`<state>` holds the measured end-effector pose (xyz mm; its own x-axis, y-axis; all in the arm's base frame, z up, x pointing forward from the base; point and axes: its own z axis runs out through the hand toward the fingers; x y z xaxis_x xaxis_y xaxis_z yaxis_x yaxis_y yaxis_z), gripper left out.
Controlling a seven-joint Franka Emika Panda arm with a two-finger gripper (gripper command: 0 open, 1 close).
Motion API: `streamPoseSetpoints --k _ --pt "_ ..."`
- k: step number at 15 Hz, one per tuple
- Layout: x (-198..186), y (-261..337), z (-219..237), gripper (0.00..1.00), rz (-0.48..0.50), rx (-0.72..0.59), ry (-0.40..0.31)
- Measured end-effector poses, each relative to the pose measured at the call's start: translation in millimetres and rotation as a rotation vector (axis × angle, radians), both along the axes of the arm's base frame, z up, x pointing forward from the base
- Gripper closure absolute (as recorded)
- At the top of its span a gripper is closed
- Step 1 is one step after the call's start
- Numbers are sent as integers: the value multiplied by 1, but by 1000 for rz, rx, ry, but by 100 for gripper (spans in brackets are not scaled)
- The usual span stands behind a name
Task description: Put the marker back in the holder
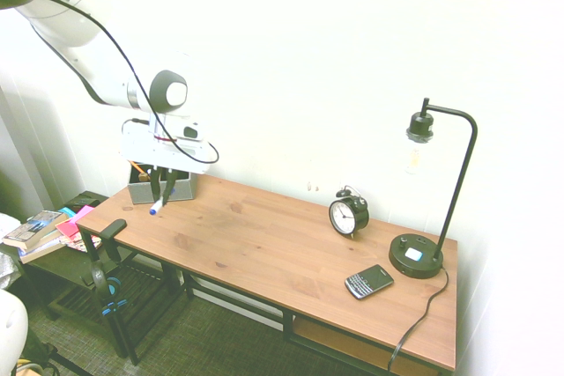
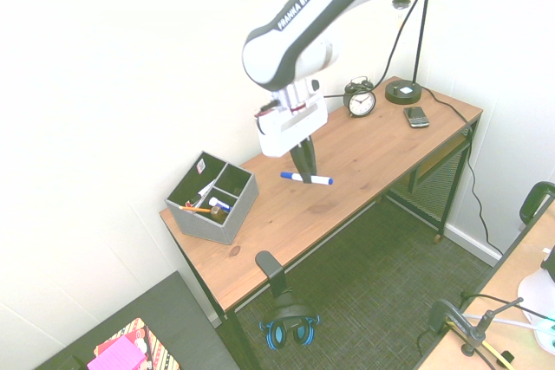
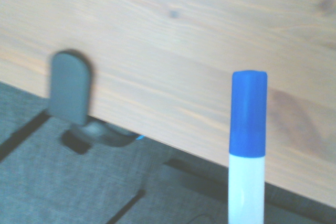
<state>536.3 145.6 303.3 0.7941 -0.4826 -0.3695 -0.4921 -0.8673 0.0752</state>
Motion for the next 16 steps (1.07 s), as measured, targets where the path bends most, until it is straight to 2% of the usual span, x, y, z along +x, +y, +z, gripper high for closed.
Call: streamPoseSetpoints --k 3,6,10,14,16 --pt "31 30 26 100 -143 45 108" --pt "65 50 16 100 -290 73 208" --pt "107 49 4 100 -420 89 237" --pt "120 26 -34 100 -506 138 311" --pt "126 19 -41 100 -535 169 321"
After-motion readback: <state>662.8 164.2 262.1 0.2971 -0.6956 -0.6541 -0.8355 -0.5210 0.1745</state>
